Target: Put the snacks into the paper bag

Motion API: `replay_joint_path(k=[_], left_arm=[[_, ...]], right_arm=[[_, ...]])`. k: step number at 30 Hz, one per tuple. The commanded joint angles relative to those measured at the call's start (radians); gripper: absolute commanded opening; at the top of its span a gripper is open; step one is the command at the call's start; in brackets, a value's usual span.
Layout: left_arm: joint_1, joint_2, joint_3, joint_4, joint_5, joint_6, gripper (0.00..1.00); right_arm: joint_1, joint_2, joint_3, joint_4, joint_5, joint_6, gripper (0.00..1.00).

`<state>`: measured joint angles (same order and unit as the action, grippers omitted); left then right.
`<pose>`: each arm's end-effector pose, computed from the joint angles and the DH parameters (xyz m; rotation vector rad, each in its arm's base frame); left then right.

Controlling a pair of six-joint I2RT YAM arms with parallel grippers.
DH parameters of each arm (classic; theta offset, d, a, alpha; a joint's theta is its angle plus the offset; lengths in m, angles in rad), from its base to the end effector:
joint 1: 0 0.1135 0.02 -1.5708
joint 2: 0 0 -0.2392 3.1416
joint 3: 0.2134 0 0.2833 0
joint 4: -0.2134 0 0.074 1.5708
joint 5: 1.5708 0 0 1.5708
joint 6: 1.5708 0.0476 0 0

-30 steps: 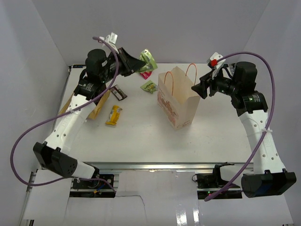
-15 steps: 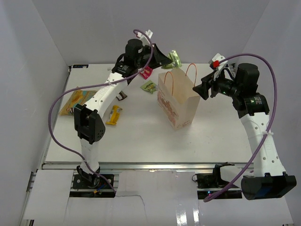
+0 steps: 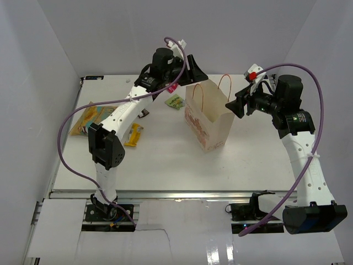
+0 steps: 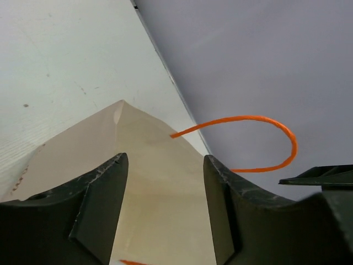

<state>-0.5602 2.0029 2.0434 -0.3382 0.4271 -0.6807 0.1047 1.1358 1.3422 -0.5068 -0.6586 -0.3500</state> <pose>0.4186 -0.2859 0.3675 0.2009 2.0287 -1.2202 0.2799 0.0587 0.4129 -0.8351 1.6274 0.4417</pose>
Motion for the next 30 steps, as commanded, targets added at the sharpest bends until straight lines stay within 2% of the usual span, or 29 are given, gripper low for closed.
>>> replay_joint_path(k=[1,3,5,6,8,9,11,12,13,16,21,25,30], left_arm=[[0.003,-0.090,0.077,-0.089,-0.083,0.075,0.68],[0.003,-0.142,0.054,-0.154,-0.224,0.133,0.66],[0.005,-0.212,-0.033,-0.170,-0.338,0.159,0.63],[0.005,-0.304,-0.175,-0.165,-0.460,0.164,0.59],[0.006,-0.398,-0.332,-0.157,-0.555,0.161,0.58],[0.009,-0.485,-0.488,-0.156,-0.623,0.155,0.58],[0.022,-0.562,-0.634,-0.160,-0.660,0.122,0.58],[0.029,-0.596,-0.764,-0.166,-0.678,0.116,0.58],[0.032,-0.649,-0.822,-0.176,-0.689,0.101,0.59],[0.046,-0.684,-0.993,-0.211,-0.735,0.093,0.59],[0.088,-0.580,-1.056,-0.228,-0.780,0.127,0.60],[0.123,-0.394,-0.959,-0.229,-0.843,0.211,0.62],[0.154,-0.247,-0.859,-0.228,-0.876,0.276,0.63]], right_arm=[[-0.005,-0.005,0.011,0.014,-0.021,-0.015,0.66],[-0.005,-0.008,0.011,0.010,-0.021,-0.024,0.66],[-0.007,-0.014,0.003,0.007,-0.022,-0.030,0.66],[-0.007,-0.018,-0.001,0.002,-0.024,-0.040,0.66],[-0.008,-0.022,-0.018,-0.009,-0.038,-0.055,0.66],[-0.008,-0.024,-0.026,-0.018,-0.044,-0.061,0.66],[-0.010,-0.031,-0.040,-0.029,-0.053,-0.075,0.66],[-0.011,-0.033,-0.052,-0.038,-0.055,-0.079,0.66],[-0.011,-0.034,-0.057,-0.042,-0.055,-0.087,0.66],[-0.011,-0.037,-0.075,-0.056,-0.056,-0.096,0.66],[-0.011,-0.034,-0.095,-0.059,-0.065,-0.095,0.66],[-0.011,-0.034,-0.100,-0.061,-0.065,-0.093,0.66],[-0.011,-0.044,-0.104,-0.065,-0.061,-0.095,0.66]])
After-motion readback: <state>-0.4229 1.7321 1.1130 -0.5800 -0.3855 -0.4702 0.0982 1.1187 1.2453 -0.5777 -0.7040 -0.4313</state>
